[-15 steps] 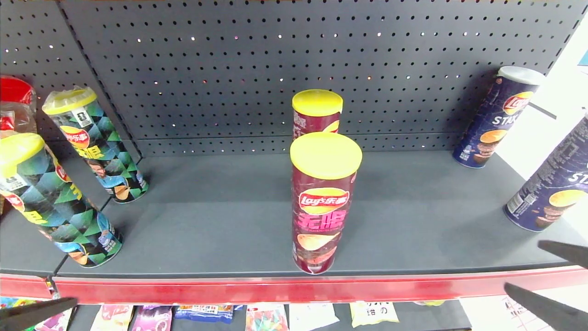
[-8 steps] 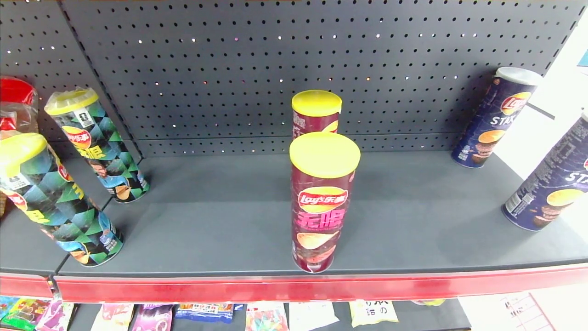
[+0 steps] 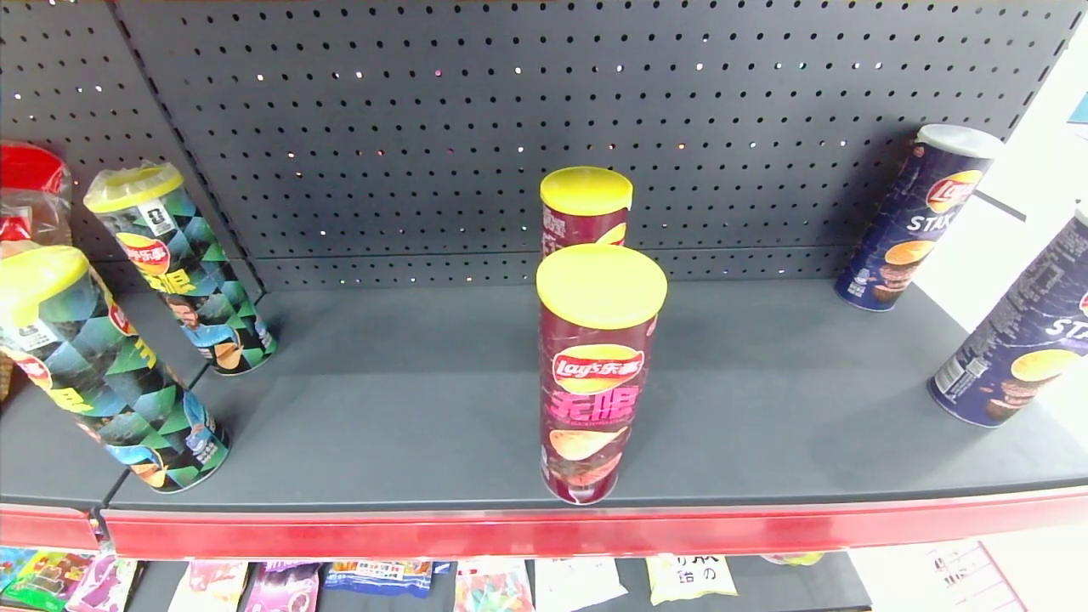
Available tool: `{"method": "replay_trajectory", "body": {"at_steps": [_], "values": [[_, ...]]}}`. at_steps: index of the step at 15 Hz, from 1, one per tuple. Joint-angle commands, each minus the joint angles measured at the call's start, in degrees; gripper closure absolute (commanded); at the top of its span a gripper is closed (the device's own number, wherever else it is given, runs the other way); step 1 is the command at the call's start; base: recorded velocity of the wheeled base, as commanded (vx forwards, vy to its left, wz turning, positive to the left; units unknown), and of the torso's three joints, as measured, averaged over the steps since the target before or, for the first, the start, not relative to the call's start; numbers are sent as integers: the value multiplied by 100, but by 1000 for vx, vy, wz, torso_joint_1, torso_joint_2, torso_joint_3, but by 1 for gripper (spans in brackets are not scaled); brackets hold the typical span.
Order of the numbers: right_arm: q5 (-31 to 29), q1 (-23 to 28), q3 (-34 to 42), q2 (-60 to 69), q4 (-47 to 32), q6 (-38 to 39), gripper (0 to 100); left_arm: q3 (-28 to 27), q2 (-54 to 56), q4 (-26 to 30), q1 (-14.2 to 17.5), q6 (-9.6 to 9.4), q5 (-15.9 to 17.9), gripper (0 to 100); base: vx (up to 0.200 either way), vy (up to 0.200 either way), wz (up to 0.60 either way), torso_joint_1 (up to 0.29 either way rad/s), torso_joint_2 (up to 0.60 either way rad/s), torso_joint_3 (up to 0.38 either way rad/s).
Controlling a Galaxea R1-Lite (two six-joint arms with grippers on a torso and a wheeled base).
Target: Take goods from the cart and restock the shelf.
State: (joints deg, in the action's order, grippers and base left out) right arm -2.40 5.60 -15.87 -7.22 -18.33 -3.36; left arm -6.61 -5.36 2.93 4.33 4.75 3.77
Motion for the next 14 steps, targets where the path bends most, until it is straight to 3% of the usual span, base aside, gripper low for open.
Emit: {"method": "replay_trajectory", "body": {"at_steps": [1, 2, 4, 6, 7, 8, 9, 10, 12, 14], "values": [[328, 29, 1306, 150, 1456, -138, 0, 661, 53, -679, 15, -10, 107, 0, 0, 0, 0, 0, 0, 0], [434, 12, 1491, 159, 2053, -103, 0, 661, 53, -609, 15, 8, 36, 0, 0, 0, 0, 0, 0, 0], [425, 21, 1499, 159, 2009, -85, 0, 661, 53, -609, 15, -1, -254, 0, 0, 0, 0, 0, 0, 0], [91, 21, 1517, 159, 2062, -112, 0, 661, 53, -591, 15, -71, -1361, 0, 0, 0, 0, 0, 0, 0], [117, 21, 1517, 159, 2062, -77, 0, 661, 53, -591, 15, -54, -1519, 0, 0, 0, 0, 0, 0, 0], [196, 12, 1517, 159, 2053, -68, 0, 661, 53, -591, 15, -36, -1467, 0, 0, 0, 0, 0, 0, 0], [829, 12, 1517, 159, 2044, -68, 0, 661, 62, -530, 15, -62, -746, 0, 0, 0, 0, 0, 0, 0], [1181, 12, 1526, 159, 2036, -94, 0, 661, 62, -310, 15, -150, -236, 0, 0, 0, 0, 0, 0, 0], [1418, 21, 1517, 159, 2018, -77, 0, 661, 62, -275, 7, -264, -210, 0, 0, 0, 0, 0, 0, 0], [1119, 29, 1526, 159, 2018, -68, 0, 661, 71, -284, -2, -282, -201, 0, 0, 0, 0, 0, 0, 0]]}}
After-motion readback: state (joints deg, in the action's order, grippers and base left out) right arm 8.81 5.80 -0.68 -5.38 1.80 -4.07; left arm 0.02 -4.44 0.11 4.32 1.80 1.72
